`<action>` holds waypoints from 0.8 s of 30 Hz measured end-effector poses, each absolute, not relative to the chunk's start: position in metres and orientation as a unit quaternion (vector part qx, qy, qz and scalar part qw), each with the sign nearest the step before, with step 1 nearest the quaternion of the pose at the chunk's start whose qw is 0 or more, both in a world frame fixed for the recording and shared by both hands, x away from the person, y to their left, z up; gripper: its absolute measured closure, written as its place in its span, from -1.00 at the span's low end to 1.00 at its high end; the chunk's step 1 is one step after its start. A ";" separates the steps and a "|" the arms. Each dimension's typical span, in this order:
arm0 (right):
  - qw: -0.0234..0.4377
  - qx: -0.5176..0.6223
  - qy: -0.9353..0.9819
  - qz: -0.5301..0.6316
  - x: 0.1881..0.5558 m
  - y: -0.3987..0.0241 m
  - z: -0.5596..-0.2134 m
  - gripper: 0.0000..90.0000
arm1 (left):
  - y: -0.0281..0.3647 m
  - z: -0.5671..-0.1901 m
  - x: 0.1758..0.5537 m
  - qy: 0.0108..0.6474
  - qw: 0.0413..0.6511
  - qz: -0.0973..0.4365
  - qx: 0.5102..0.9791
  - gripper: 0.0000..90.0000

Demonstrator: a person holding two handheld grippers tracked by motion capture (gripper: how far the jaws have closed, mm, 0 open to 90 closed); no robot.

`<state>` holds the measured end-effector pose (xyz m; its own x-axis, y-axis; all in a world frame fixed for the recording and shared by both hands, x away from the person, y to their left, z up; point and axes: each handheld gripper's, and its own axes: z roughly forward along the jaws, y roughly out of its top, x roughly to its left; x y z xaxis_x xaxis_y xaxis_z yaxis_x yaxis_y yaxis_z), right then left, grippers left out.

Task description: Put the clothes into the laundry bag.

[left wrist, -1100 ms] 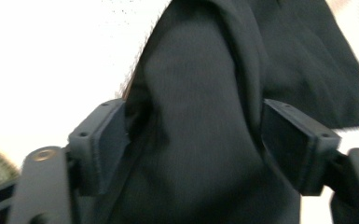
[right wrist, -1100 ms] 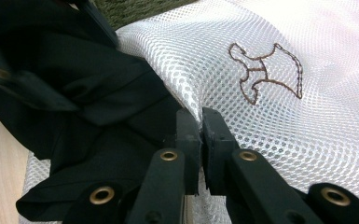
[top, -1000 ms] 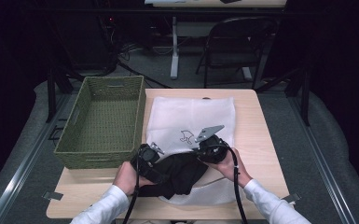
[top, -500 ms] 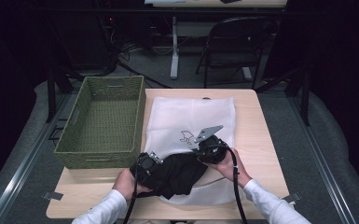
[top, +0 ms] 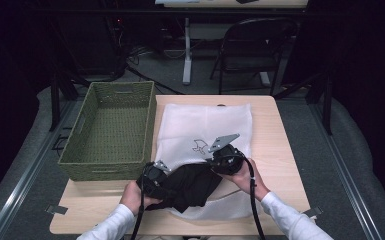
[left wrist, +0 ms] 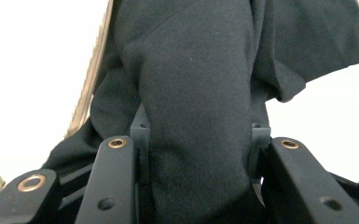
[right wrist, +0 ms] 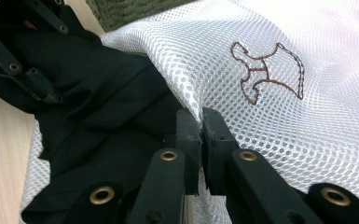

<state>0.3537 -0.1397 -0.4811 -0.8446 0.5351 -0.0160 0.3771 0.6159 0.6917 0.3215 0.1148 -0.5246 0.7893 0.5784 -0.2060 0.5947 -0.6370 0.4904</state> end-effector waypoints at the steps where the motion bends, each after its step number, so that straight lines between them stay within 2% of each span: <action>1: 0.111 0.256 0.892 0.356 0.353 -0.139 -0.481 0.94 | 0.113 -0.523 0.321 0.328 0.278 -0.015 0.903 0.33; 22: 0.111 0.251 0.890 0.364 0.350 -0.136 -0.477 0.94 | 0.086 -0.515 0.331 0.376 0.322 0.017 0.869 0.34; 24: 0.108 0.250 0.892 0.360 0.350 -0.136 -0.479 0.94 | 0.084 -0.520 0.331 0.370 0.308 0.023 0.876 0.31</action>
